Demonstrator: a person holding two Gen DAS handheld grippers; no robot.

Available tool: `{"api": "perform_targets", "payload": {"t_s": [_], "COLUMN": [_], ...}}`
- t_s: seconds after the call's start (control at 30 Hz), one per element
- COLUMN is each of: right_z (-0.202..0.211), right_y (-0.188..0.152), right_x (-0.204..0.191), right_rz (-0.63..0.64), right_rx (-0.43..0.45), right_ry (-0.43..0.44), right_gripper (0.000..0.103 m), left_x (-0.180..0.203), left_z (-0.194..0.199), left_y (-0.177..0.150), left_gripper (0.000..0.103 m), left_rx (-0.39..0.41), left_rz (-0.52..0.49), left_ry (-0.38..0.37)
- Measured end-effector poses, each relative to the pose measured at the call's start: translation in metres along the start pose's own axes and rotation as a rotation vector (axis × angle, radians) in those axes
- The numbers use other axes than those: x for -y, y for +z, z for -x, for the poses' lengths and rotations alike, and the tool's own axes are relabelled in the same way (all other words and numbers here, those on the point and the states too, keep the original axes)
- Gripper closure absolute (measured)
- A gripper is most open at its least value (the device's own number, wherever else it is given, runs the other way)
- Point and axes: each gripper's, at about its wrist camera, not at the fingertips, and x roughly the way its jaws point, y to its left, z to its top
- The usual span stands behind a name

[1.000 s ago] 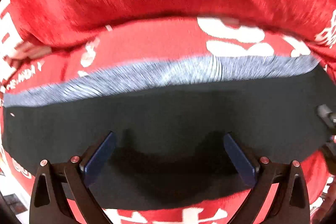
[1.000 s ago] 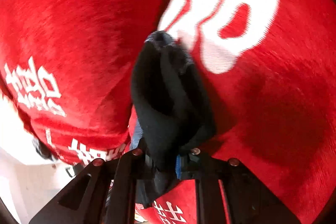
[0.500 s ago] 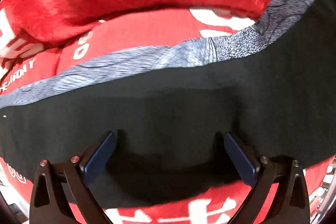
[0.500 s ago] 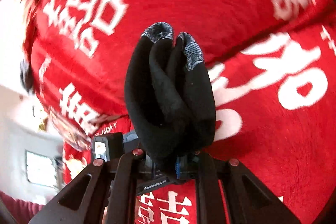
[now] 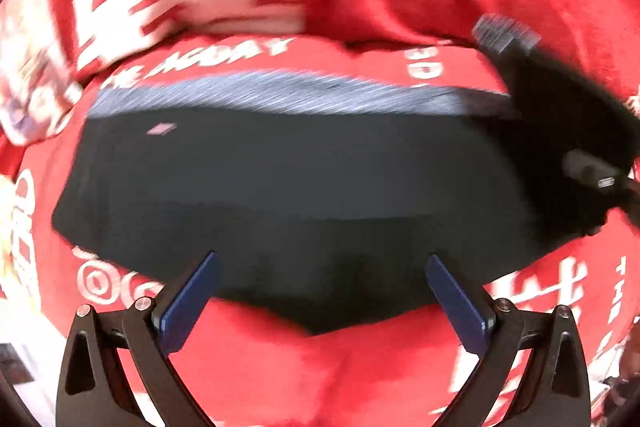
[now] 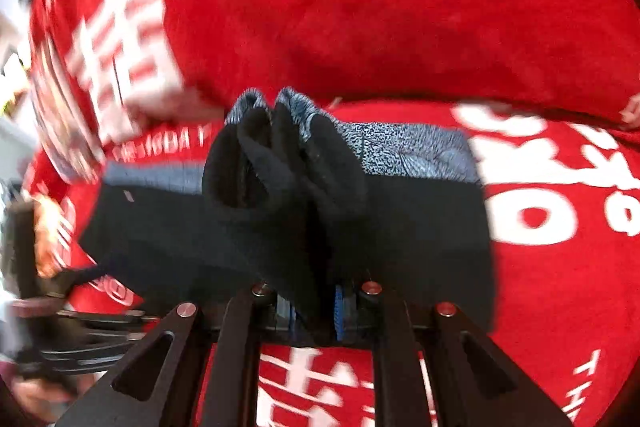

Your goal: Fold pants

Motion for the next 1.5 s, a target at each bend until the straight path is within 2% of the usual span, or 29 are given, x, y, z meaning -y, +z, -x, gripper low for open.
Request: {"api": "perform_targets", "payload": {"t_s": [0.07,0.13,0.17,0.23,0.27,0.4,0.43,0.47,0.5,0.57,0.63,0.7,0.77,1.1,1.3,1.33,1.37,1.4,1.43,1.5], "right_z": [-0.037,-0.061,-0.064,-0.059,-0.055,-0.017,-0.006,0.007,0.014,0.015,0.006,-0.009,-0.021,-0.054,-0.055,-0.059,-0.062,-0.065,-0.067,-0.062], "right_y": [-0.013,-0.025,-0.03,-0.035,-0.035,-0.035,-0.035,-0.033,-0.031,-0.027,-0.024,-0.026,-0.031,-0.065,-0.08,-0.083,-0.084,-0.084,-0.08,-0.076], "right_x": [-0.028,-0.05,-0.063,-0.082,-0.089,-0.109,-0.109,-0.103,-0.094,-0.071,-0.045,-0.023,-0.012,0.029,0.037,0.039,0.042,0.043,0.043,0.039], "right_rz": [0.04,0.095,0.137,0.201,0.225,0.265,0.247,0.2,0.144,0.014,-0.142,-0.316,-0.445,-0.925,-1.051,-1.089,-1.12,-1.125,-1.106,-1.073], "right_rx": [-0.062,-0.098,-0.092,-0.083,-0.092,-0.08,-0.067,-0.055,-0.052,-0.067,-0.116,-0.163,-0.176,-0.144,-0.119,-0.11,-0.103,-0.113,-0.141,-0.141], "right_ry": [-0.064,-0.168,-0.232,-0.284,-0.278,-0.175,-0.116,-0.047,-0.015,0.012,0.095,0.229,0.293,0.429,0.444,0.452,0.455,0.439,0.405,0.4], "right_gripper": [0.087,0.081,0.076,0.061,0.051,0.049,0.049,0.049,0.049,0.049,0.048,0.048,0.049,0.049,0.049,0.049,0.069,0.098,0.099,0.099], "left_x": [-0.022,-0.044,-0.053,-0.07,-0.071,-0.085,-0.089,-0.093,-0.096,-0.098,-0.097,-0.094,-0.091,-0.091,-0.092,-0.093,-0.093,-0.094,-0.095,-0.098], "left_z": [-0.003,0.0,0.0,0.003,0.006,0.021,0.024,0.025,0.025,0.023,0.02,0.018,0.017,0.025,0.026,0.027,0.028,0.03,0.032,0.038], "left_y": [-0.007,-0.016,-0.02,-0.024,-0.025,-0.026,-0.027,-0.027,-0.028,-0.029,-0.031,-0.035,-0.04,-0.052,-0.053,-0.054,-0.054,-0.055,-0.055,-0.057], "left_gripper": [0.0,0.0,0.0,0.0,0.0,0.0,0.0,0.0,0.0,0.0,0.0,0.0,0.0,0.0,0.0,0.0,0.0,0.0,0.0,0.0], "left_rx": [-0.013,-0.021,-0.024,-0.026,-0.024,-0.01,-0.005,-0.003,-0.005,-0.017,-0.027,-0.036,-0.043,-0.061,-0.07,-0.068,-0.065,-0.063,-0.06,-0.049], "left_rz": [0.028,0.065,0.079,0.101,0.106,0.118,0.122,0.124,0.124,0.127,0.137,0.136,0.125,0.099,0.097,0.1,0.104,0.109,0.114,0.122], "left_ry": [0.011,0.009,0.007,0.002,0.0,-0.012,-0.019,-0.024,-0.027,-0.034,-0.046,-0.055,-0.06,-0.061,-0.061,-0.061,-0.061,-0.063,-0.066,-0.071]}}
